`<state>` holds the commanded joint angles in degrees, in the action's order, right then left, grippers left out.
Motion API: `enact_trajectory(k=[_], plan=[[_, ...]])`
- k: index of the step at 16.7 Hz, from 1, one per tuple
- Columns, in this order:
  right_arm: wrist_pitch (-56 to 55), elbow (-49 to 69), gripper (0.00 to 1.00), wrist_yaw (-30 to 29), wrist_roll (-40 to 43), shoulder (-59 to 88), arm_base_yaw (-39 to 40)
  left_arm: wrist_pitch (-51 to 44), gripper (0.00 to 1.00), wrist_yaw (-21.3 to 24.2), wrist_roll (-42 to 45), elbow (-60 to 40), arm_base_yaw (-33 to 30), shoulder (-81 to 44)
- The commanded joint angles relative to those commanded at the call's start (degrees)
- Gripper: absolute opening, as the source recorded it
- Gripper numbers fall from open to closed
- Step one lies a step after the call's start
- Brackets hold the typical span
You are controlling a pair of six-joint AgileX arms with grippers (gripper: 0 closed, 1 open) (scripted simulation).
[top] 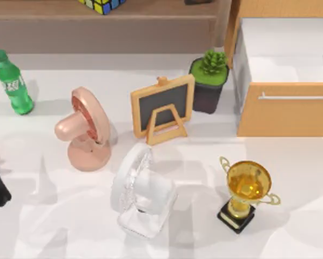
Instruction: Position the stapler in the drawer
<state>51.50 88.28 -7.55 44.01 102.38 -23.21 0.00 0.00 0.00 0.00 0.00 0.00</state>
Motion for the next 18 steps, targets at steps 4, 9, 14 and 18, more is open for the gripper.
enact_trajectory(k=[4, 9, 14, 18], plan=[[1.99, 12.2, 0.0, 1.41, -20.32, 8.46, 16.63, 0.0, 1.0, 0.0, 0.0, 0.0, 0.0, 0.0], [5.46, 22.02, 0.0, 3.8, -41.66, 20.99, 29.83, 0.0, 1.0, 0.0, 0.0, 0.0, 0.0, 0.0], [10.16, 23.09, 0.0, 4.96, -53.32, 30.98, 31.87, 0.0, 1.0, 0.0, 0.0, 0.0, 0.0, 0.0], [10.74, 22.9, 0.0, 5.06, -53.96, 31.49, 31.9, 0.0, 1.0, 0.0, 0.0, 0.0, 0.0, 0.0]])
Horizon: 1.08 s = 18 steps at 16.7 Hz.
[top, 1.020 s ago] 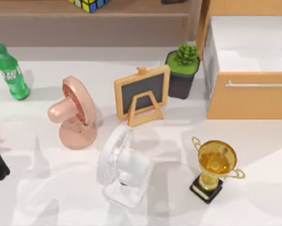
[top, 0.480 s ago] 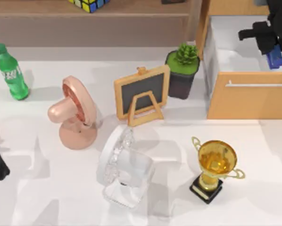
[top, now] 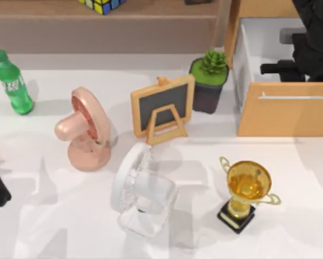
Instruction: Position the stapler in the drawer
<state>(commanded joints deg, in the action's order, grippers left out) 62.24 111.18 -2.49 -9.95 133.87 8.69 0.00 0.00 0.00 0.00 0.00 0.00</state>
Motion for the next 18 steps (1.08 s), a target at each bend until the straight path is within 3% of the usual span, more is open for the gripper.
enact_trajectory(k=[12, 18], plan=[[-1.8, -1.15, 0.0, -0.01, 0.02, 0.65, -0.03, 0.0, 1.0, 0.0, 0.0, 0.0, 0.0, 0.0], [-1.8, -1.15, 0.45, -0.01, 0.02, 0.65, -0.03, 0.0, 1.0, 0.0, 0.0, 0.0, 0.0, 0.0]])
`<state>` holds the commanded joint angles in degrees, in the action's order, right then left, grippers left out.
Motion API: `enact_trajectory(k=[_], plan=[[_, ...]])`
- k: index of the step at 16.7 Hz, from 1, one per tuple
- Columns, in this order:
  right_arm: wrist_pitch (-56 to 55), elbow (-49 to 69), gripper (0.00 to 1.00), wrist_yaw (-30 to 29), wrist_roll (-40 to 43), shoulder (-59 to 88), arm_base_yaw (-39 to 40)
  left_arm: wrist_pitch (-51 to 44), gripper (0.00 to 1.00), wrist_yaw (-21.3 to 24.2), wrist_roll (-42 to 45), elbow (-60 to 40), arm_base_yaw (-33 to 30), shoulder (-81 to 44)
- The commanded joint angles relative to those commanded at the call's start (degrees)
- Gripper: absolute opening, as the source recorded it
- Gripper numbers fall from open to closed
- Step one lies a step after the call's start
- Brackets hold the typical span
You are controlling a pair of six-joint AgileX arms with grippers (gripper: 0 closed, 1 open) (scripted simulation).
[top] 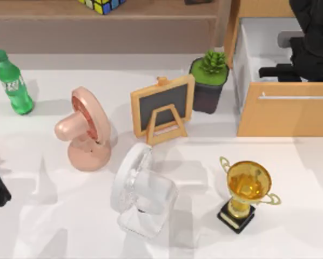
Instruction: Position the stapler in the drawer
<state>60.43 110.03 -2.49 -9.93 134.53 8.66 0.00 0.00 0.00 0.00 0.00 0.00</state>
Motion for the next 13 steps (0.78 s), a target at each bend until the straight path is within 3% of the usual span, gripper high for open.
enact_trajectory(k=[7, 13], plan=[[0.0, 0.0, 0.98, 0.0, 0.0, 0.0, 0.0, 0.0, 1.0, 0.0, 0.0, 0.0, 0.0, 0.0], [0.0, 0.0, 1.0, 0.0, 0.0, 0.0, 0.0, 0.0, 1.0, 0.0, 0.0, 0.0, 0.0, 0.0]])
